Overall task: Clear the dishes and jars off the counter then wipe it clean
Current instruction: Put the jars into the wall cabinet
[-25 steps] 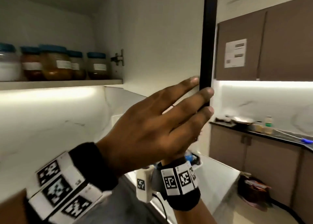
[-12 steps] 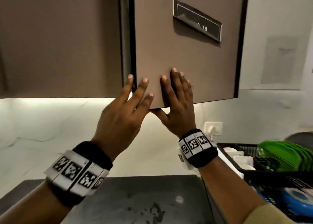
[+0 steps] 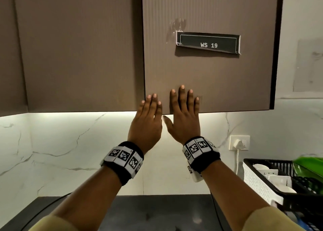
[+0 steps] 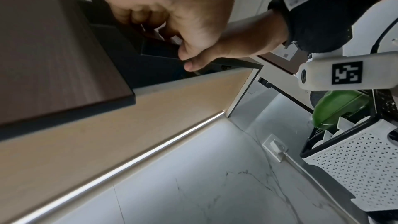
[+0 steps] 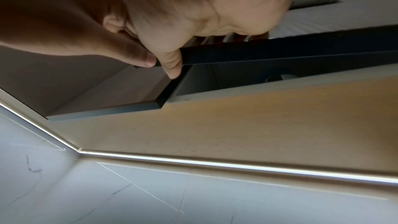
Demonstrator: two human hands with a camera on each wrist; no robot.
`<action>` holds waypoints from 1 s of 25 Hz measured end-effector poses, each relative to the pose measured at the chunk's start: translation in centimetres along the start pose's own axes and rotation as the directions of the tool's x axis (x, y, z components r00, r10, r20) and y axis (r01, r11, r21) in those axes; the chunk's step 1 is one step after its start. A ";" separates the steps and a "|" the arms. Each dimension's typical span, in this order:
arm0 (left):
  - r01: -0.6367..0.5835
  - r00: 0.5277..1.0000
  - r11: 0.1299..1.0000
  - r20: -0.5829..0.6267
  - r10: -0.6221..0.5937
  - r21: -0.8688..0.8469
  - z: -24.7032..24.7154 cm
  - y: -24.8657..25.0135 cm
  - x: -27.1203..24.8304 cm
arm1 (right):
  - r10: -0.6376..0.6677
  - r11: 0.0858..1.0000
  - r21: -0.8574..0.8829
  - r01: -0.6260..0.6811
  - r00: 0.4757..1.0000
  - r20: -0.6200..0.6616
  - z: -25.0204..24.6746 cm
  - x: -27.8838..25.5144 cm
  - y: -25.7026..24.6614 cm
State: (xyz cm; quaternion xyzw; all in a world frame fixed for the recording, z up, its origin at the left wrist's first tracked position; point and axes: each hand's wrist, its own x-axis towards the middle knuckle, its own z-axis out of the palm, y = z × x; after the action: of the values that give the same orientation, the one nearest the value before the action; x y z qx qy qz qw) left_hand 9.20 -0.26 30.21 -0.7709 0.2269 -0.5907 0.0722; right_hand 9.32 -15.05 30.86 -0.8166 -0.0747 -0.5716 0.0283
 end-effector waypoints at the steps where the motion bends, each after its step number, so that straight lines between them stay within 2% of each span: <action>1: 0.031 0.999 0.999 0.028 -0.030 -0.027 0.9 0.2 -0.1 | 0.021 1.000 0.004 -0.021 1.000 0.015 0.7 0.1 -0.2; 5: 0.092 0.992 0.993 0.088 -0.086 -0.071 4.1 0.0 -0.4 | 0.069 0.998 -0.007 -0.069 0.996 0.049 3.3 -0.2 -0.4; 14: 0.091 0.995 0.991 0.056 -0.086 -0.101 8.7 -0.4 0.1 | 0.105 0.986 -0.129 -0.101 0.994 0.024 6.7 0.2 -0.3; 21: 0.090 0.994 0.991 0.075 -0.083 -0.099 8.9 -0.6 0.1 | 0.124 0.981 -0.155 -0.117 0.992 0.034 7.0 0.1 -0.8; 25: 0.082 0.986 0.994 0.153 -0.070 -0.073 7.8 -0.9 -0.2 | 0.164 0.978 -0.147 -0.146 0.979 0.120 6.3 -0.3 -1.5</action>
State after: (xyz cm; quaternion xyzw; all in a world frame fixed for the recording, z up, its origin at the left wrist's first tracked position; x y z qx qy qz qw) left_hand 16.78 -0.62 28.11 -0.8236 0.2145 -0.5238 0.0360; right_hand 14.81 -12.74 28.34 -0.8557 0.0270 -0.5166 0.0117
